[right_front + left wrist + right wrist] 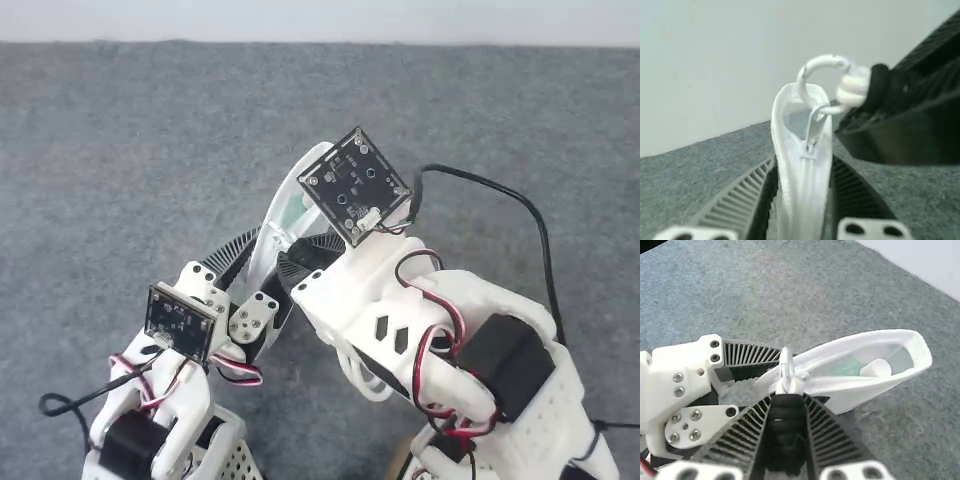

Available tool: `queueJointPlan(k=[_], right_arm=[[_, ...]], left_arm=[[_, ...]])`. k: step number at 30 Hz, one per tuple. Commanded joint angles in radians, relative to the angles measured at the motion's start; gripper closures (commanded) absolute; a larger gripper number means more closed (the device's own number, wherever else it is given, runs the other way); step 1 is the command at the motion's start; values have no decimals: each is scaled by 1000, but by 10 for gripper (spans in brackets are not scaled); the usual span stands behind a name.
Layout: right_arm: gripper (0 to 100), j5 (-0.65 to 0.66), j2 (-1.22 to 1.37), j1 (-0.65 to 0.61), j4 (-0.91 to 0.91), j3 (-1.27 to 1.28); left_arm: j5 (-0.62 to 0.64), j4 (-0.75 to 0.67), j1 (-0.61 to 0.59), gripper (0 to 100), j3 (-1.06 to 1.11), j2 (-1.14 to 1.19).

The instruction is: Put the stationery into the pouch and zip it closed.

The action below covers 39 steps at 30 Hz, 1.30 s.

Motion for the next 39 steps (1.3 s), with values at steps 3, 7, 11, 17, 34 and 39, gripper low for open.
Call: queueJointPlan(k=[3, 7, 11, 17, 34, 39], right_arm=[[993, -11, -5, -12, 4, -31], [992, -11, -2, -10, 4, -21], [991, -17, -12, -10, 1, 20], [916, -103, -10, -15, 4, 21], [812, -97, 4, -16, 10, 17], [813, -58, 27, -13, 16, 95]], left_arm=[[9, -35, 3, 996, -39, -8], [-37, -3, 3, 991, -38, -8], [-43, 9, 3, 991, -39, -8], [-43, 9, 3, 991, -38, -8], [-43, 2, 3, 991, -22, -8], [-43, 2, 3, 991, -22, -8]])
